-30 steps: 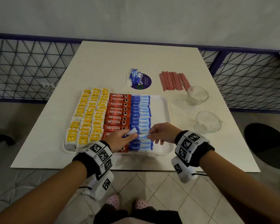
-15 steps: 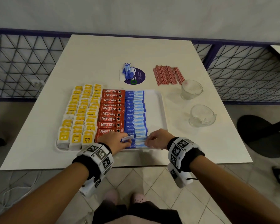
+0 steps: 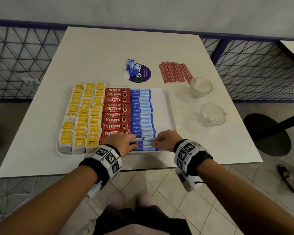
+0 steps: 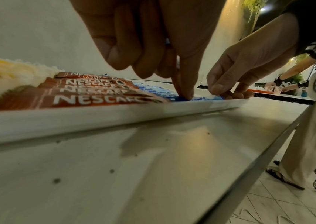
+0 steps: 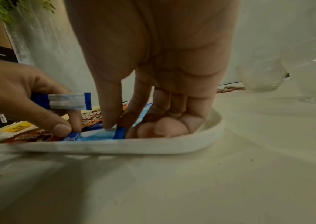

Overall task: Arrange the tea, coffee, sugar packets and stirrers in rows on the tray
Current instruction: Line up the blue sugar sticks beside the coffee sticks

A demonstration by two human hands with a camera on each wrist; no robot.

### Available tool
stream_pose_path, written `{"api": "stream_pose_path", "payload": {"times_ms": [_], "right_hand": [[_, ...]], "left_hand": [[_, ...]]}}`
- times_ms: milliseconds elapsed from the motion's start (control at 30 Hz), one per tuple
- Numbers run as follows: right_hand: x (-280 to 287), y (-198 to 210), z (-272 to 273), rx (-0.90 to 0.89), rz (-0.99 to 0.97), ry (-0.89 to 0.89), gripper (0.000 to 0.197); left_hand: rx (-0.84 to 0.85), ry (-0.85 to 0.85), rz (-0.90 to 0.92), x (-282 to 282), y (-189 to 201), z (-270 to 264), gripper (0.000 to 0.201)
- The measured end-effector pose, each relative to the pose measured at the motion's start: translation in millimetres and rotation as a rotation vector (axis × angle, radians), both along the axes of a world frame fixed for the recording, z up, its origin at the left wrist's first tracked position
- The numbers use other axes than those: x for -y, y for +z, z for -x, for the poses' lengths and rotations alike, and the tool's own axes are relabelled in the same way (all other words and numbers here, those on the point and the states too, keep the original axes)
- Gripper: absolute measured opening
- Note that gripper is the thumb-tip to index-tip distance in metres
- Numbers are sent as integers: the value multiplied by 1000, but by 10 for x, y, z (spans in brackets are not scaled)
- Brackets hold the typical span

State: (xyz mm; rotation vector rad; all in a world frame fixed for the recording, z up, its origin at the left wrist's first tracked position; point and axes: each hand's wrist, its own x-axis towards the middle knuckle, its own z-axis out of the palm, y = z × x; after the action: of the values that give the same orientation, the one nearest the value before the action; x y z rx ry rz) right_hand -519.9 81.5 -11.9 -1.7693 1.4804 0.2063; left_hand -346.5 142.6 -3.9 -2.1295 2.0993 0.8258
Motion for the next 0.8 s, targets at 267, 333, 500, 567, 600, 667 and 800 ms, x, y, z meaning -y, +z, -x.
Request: {"api": "stream_pose_path", "payload": {"times_ms": [267,333,500,567,600,667,800], "right_hand": [[-50,-48,1,63,12,-56,27],[-48,-37,9,80,18,-86,29],[33,188,5,177,9,-100,23],[94,332,-55,245,27,-90,23],[128,408,-102,277,37,-86,24],[195,561,-227,323,58,-66,26],[286,756,-508,343,122,21,36]], "left_hand": [[28,-50,-8,47,-4,-11,20],[-2,-48,-14,57,6,-31,18],[-34,-3,-1,116,119,-148,21],[-91,32,-19,168,197,-203,26],[-122,46,-38,203,245,-225,27],[-197,68,-91,283,364,-264,24],[-394,84,-203,457,622,-317,26]]}}
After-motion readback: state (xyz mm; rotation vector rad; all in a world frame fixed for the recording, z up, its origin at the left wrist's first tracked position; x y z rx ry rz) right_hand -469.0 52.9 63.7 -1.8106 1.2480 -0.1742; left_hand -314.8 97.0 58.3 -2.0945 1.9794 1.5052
